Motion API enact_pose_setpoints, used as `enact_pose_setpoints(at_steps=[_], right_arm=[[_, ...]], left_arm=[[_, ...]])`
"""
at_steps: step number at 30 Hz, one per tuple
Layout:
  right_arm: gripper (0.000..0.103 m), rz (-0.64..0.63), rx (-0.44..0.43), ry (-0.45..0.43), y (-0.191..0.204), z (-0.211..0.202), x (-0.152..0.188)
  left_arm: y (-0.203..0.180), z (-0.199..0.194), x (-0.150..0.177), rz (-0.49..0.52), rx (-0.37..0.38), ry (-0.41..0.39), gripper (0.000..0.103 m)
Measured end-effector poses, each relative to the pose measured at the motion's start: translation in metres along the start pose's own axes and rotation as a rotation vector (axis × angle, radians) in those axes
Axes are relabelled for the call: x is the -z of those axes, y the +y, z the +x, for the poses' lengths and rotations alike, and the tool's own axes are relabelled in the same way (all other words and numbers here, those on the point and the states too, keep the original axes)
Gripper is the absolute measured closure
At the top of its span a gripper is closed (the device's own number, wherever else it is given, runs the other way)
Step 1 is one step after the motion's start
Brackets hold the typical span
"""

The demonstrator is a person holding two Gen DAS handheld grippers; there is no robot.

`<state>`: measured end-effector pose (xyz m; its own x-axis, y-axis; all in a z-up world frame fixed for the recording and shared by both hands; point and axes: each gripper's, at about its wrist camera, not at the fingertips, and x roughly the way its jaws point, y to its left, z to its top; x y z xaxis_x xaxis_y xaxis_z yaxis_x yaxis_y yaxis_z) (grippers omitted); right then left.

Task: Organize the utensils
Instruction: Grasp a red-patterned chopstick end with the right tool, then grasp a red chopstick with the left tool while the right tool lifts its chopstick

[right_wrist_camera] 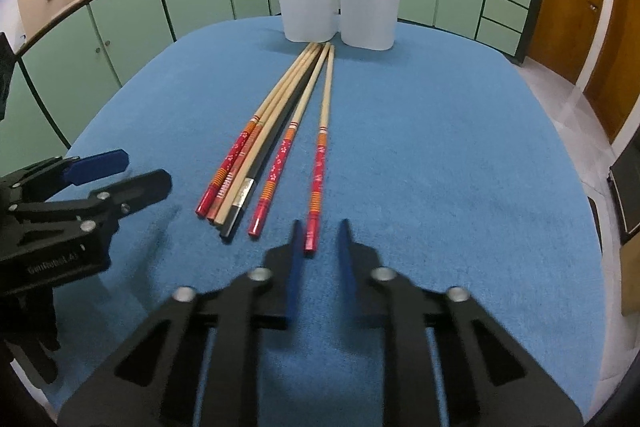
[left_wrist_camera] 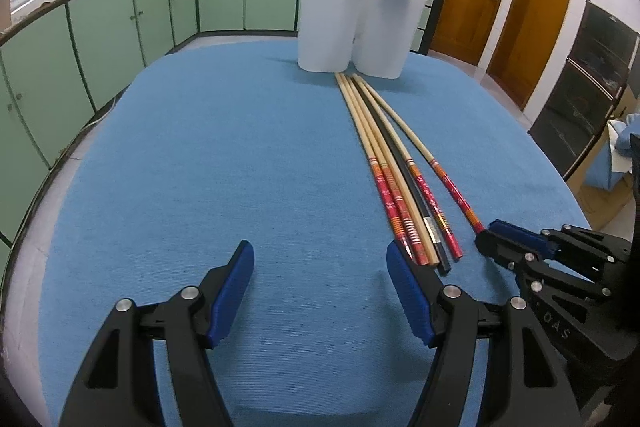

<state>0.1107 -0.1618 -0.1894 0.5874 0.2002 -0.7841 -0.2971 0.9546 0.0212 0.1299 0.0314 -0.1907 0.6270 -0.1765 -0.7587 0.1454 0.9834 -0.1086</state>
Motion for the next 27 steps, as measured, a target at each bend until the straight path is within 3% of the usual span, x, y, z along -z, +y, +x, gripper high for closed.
enact_pose_setpoints(at_steps=[9,19,27], right_arm=[[0.098,0.05,-0.01,-0.003,-0.015,0.001,-0.002],[0.098,0.061,-0.022,-0.004,-0.017,0.001,-0.002],[0.097,0.065,-0.022,-0.005,-0.017,0.002,-0.002]], left_arm=[[-0.02,0.006,0.003,0.044,0.029,0.029,0.035],[-0.016,0.01,0.0,0.039,-0.077,0.031,0.035],[-0.018,0.017,-0.005,0.036,-0.092,0.033,0.036]])
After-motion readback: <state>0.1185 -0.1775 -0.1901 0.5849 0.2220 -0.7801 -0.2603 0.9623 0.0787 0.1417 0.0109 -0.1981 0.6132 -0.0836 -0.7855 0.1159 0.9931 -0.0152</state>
